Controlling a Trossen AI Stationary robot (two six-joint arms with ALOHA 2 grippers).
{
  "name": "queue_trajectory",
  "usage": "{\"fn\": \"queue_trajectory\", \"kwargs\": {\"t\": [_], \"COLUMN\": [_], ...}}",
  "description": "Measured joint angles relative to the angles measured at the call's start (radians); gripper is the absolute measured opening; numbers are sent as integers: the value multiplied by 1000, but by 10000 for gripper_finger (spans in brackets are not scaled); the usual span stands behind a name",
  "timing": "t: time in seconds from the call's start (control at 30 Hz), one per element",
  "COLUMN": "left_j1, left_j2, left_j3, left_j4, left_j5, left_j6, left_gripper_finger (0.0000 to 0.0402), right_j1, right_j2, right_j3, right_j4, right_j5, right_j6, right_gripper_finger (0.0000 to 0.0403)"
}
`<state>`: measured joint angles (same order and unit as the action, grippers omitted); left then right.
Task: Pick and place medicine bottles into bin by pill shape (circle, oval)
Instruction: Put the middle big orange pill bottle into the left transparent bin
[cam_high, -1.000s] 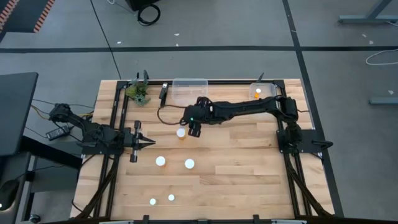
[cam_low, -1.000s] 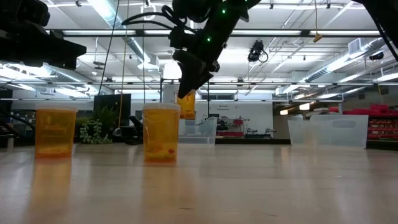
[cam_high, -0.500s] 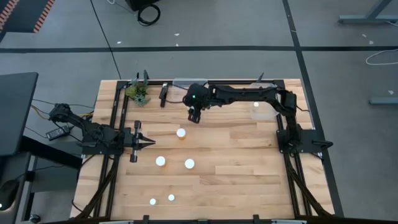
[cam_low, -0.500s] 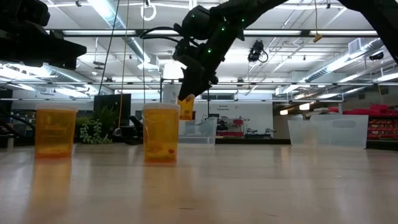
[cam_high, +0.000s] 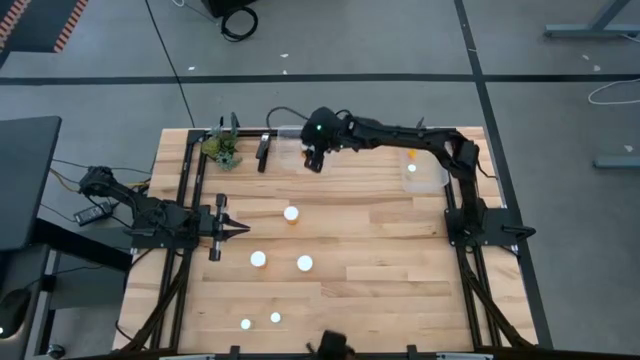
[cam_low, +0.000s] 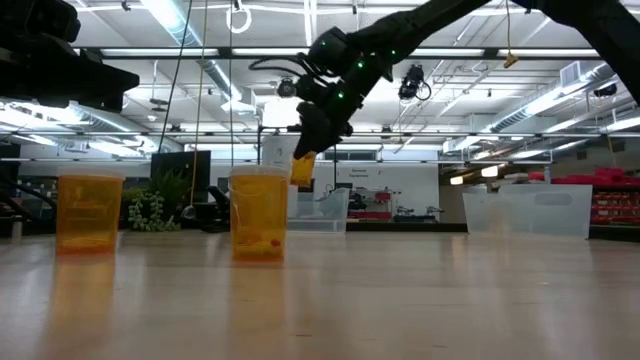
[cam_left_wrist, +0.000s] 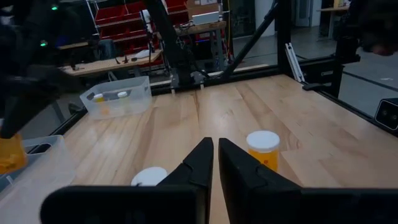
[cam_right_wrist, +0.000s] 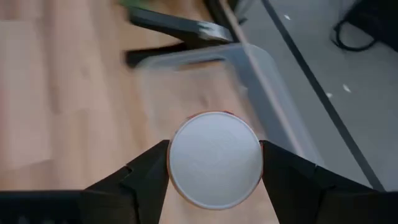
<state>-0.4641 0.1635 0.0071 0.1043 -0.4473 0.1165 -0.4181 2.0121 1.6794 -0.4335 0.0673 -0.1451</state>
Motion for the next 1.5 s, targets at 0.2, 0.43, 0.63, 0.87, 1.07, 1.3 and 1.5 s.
{"fn": "queue_trajectory", "kwargs": {"t": [0.2,0.43,0.63,0.87,1.07,1.3,1.5], "left_j1": [0,0,0,0,0,0,0], "left_j2": [0,0,0,0,0,0,0], "left_j3": [0,0,0,0,0,0,0], "left_j4": [0,2,0,2,1,0,0], "left_j5": [0,0,0,0,0,0,0], "left_j6": [0,0,0,0,0,0,0], "left_gripper_finger": [31,27,36,27,29,35,26], "right_j1": [-81,-77,-62,-41,-23,-31,-51], "right_j2": [12,73,92,90,90,155,245], "right_j3": [-1,-2,33,166,217,229,336], "right_j4": [33,75,95,92,92,92,2], "right_j5": [-65,-100,-101,-108,-122,-124,-121], "right_j6": [3,24,27,19,15,26,36], "right_gripper_finger": [240,241,241,241,241,241,241]}}
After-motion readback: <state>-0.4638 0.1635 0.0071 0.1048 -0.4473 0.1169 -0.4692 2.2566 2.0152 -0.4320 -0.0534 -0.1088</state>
